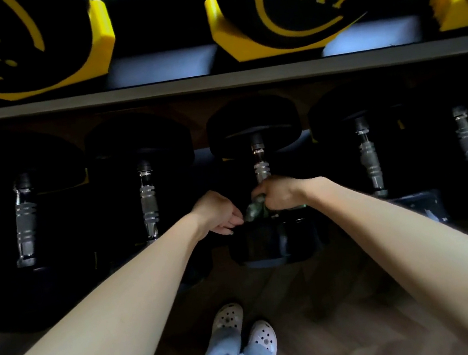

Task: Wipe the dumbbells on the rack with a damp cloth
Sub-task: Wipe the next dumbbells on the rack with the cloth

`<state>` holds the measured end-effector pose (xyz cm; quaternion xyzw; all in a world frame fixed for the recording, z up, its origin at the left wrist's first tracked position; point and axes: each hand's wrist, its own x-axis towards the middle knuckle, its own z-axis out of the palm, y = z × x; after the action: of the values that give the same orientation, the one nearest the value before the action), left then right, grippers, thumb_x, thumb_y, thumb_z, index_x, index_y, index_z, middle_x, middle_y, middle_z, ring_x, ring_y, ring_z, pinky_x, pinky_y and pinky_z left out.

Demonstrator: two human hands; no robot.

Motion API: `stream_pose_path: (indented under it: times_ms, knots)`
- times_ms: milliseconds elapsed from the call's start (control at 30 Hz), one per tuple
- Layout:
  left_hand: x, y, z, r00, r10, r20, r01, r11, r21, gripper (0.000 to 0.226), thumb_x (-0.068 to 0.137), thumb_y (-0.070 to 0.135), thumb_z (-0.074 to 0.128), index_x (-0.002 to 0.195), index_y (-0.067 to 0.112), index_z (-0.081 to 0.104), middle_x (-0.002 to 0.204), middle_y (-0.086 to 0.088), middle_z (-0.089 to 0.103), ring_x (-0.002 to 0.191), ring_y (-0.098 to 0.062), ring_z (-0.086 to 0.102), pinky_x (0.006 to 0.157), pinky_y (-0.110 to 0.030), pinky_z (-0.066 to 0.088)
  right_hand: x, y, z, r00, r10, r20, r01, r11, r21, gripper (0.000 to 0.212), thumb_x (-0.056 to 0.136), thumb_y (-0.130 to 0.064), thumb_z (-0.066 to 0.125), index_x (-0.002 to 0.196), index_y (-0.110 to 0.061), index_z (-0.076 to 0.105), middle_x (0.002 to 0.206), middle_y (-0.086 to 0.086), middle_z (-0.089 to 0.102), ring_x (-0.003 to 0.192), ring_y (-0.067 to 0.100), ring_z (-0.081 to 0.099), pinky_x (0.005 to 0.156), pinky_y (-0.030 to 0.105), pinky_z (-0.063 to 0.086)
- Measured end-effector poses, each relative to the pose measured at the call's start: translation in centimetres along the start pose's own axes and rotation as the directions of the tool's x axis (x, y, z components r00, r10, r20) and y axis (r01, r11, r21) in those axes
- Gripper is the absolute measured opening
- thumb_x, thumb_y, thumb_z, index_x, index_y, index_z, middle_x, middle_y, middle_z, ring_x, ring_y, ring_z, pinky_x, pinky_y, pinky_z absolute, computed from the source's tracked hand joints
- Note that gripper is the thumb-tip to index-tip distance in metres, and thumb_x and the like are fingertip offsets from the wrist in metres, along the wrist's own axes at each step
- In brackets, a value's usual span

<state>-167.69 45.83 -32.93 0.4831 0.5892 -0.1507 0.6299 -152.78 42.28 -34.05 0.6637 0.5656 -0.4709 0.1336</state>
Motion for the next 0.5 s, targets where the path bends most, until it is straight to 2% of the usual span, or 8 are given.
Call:
stream_pose_path:
  times_ms: [100,167,200,233,300,400,500]
  knots:
    - [0.0,-0.1,0.1,1.0,0.001,-0.02,-0.001,1.0,-0.003,0.031,0.095,-0.002,0.033,0.104,-0.007,0.063,0.1,-0.019,0.066,0.099,-0.026,0.061,0.068,-0.025,0.052,-1.6,2.3,-1.8,0.998,0.048,0.033,-0.053,0.984,0.169,0.028,0.08,-0.009,0.058,0.104,0.005,0.065,0.1,0.019,0.062,0.089,0.026,0.055,0.057,0.017,0.034]
    - [0.3,-0.1,0.1,0.999,0.008,-0.031,-0.007,1.0,0.004,0.031,0.094,-0.003,0.034,0.092,-0.002,0.065,0.086,-0.012,0.067,0.093,-0.022,0.062,0.067,-0.025,0.054,-3.1,4.8,-3.2,0.992,0.106,-0.062,-0.076,0.926,0.37,0.036,0.066,-0.02,0.06,0.088,0.008,0.065,0.086,0.018,0.059,0.074,0.02,0.051,0.055,0.014,0.034]
    - [0.4,-0.2,0.0,0.999,0.001,-0.034,-0.001,1.0,0.002,0.032,0.093,-0.003,0.034,0.085,0.0,0.065,0.079,-0.009,0.066,0.089,-0.021,0.062,0.065,-0.025,0.054,-3.7,6.1,-3.7,0.969,0.205,-0.135,-0.093,0.815,0.572,0.035,0.065,-0.017,0.059,0.089,0.007,0.065,0.086,0.016,0.06,0.076,0.019,0.053,0.059,0.017,0.037]
    - [0.6,-0.2,0.0,0.999,-0.01,-0.033,0.01,1.0,-0.006,0.032,0.093,-0.003,0.034,0.081,0.002,0.064,0.075,-0.008,0.066,0.086,-0.019,0.062,0.064,-0.024,0.055,-4.2,7.5,-4.0,0.93,0.325,-0.17,-0.095,0.661,0.744,0.028,0.07,-0.012,0.057,0.092,0.004,0.065,0.087,0.015,0.061,0.078,0.022,0.055,0.062,0.022,0.041]
    - [0.8,-0.1,0.0,0.999,-0.031,-0.032,0.031,0.999,-0.019,0.034,0.093,-0.003,0.033,0.079,0.003,0.063,0.071,-0.007,0.065,0.079,-0.016,0.062,0.061,-0.023,0.055,-4.2,8.9,-3.9,0.877,0.458,-0.145,-0.046,0.38,0.924,0.022,0.08,-0.002,0.047,0.097,-0.002,0.061,0.088,0.017,0.061,0.076,0.029,0.058,0.065,0.029,0.047]
    - [1.0,0.1,0.0,0.999,-0.038,-0.031,0.037,0.999,-0.004,0.035,0.092,-0.004,0.031,0.079,0.001,0.063,0.069,-0.008,0.064,0.07,-0.015,0.061,0.058,-0.023,0.054,-3.0,8.0,-3.0,0.877,0.448,-0.17,0.109,0.159,0.981,0.029,0.086,0.004,0.035,0.098,-0.01,0.057,0.088,0.012,0.061,0.069,0.025,0.06,0.057,0.027,0.047]
    - [1.6,0.2,0.1,0.998,-0.044,-0.042,0.044,0.999,0.009,0.035,0.093,-0.003,0.033,0.075,0.002,0.062,0.068,-0.008,0.065,0.069,-0.015,0.062,0.052,-0.019,0.054,-1.2,6.0,-1.9,0.899,0.379,-0.217,0.233,0.005,0.973,0.04,0.085,0.012,0.027,0.088,-0.014,0.058,0.071,0.001,0.071,0.057,0.014,0.065,0.059,0.026,0.045]
